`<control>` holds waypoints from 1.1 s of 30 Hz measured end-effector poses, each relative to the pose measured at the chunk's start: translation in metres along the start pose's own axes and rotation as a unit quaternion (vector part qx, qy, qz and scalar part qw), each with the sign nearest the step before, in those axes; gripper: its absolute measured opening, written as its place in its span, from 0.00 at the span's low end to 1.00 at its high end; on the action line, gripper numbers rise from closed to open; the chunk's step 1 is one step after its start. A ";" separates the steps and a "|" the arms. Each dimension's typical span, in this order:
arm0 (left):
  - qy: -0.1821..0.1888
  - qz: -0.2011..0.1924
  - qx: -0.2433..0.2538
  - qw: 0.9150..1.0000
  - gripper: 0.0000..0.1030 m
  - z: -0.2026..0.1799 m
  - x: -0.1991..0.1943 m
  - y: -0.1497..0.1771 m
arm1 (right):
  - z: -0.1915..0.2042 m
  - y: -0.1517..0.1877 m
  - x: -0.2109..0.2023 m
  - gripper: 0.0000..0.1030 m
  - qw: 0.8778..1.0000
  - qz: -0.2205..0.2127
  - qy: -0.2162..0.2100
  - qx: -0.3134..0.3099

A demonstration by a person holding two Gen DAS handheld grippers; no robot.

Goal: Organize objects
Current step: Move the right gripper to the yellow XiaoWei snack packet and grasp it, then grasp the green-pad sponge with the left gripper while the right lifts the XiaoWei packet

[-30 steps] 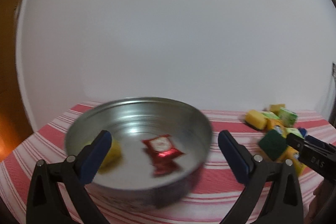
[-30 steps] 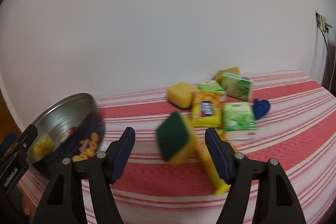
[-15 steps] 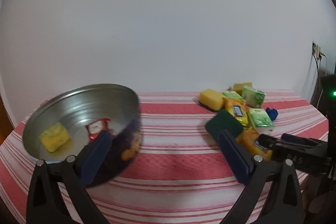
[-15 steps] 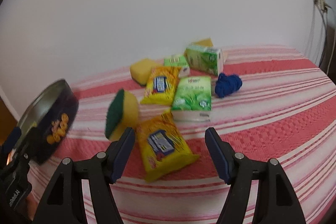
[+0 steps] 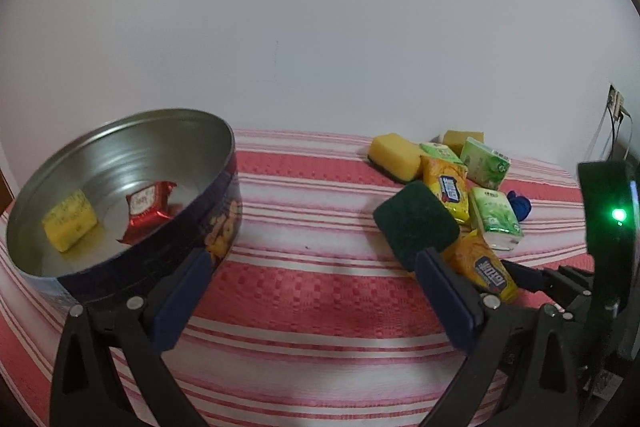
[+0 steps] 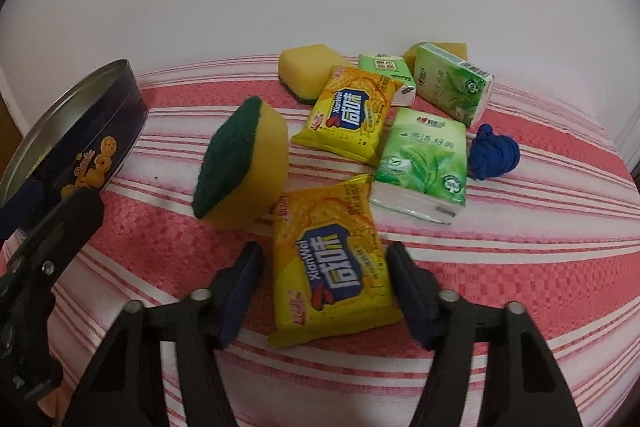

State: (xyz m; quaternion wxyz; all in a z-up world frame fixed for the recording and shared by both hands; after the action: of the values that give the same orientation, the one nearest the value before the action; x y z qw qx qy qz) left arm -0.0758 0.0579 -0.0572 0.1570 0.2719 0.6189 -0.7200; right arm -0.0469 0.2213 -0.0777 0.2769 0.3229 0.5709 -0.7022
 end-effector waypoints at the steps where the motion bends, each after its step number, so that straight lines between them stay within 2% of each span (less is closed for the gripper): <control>1: 0.001 0.004 -0.001 1.000 1.00 -0.001 0.002 0.000 | -0.001 0.001 -0.001 0.52 1.000 0.001 -0.005 -0.002; 7: 0.010 0.013 -0.008 1.000 1.00 -0.010 0.008 -0.001 | -0.012 0.002 -0.011 0.51 1.000 -0.007 -0.022 -0.005; 11: 0.012 0.015 -0.004 1.000 0.99 -0.021 0.013 -0.005 | -0.032 -0.006 -0.032 0.51 0.998 -0.061 0.006 -0.017; 15: 0.013 0.018 -0.003 1.000 1.00 -0.036 0.022 -0.012 | -0.057 -0.016 -0.043 0.51 0.996 -0.087 0.005 0.023; 25: 0.023 0.085 -0.031 0.996 0.99 -0.071 0.071 -0.021 | -0.094 -0.041 -0.070 0.51 0.981 -0.165 0.035 0.096; 30: 0.023 0.113 -0.029 0.993 0.99 -0.084 0.090 -0.022 | -0.102 -0.045 -0.067 0.51 0.980 -0.162 0.032 0.113; 33: 0.022 0.142 -0.032 0.989 0.91 -0.085 0.101 -0.017 | -0.103 -0.044 -0.069 0.51 0.979 -0.165 0.032 0.115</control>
State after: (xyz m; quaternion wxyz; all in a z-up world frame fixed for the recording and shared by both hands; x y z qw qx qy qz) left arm -0.1498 0.1550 -0.1105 0.2531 0.3677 0.5996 -0.6642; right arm -0.0219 0.3322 -0.0111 0.1004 0.2761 0.5402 -0.7886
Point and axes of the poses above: each gripper's, at about its wrist camera, not at the fingertips, and x roughly the way its jaws point, z to its left, y to its underside, the point moved 8 cm from there along x, roughly the way its jaws point, and after that the axes turned 12 degrees about x, right-handed, at the moved point
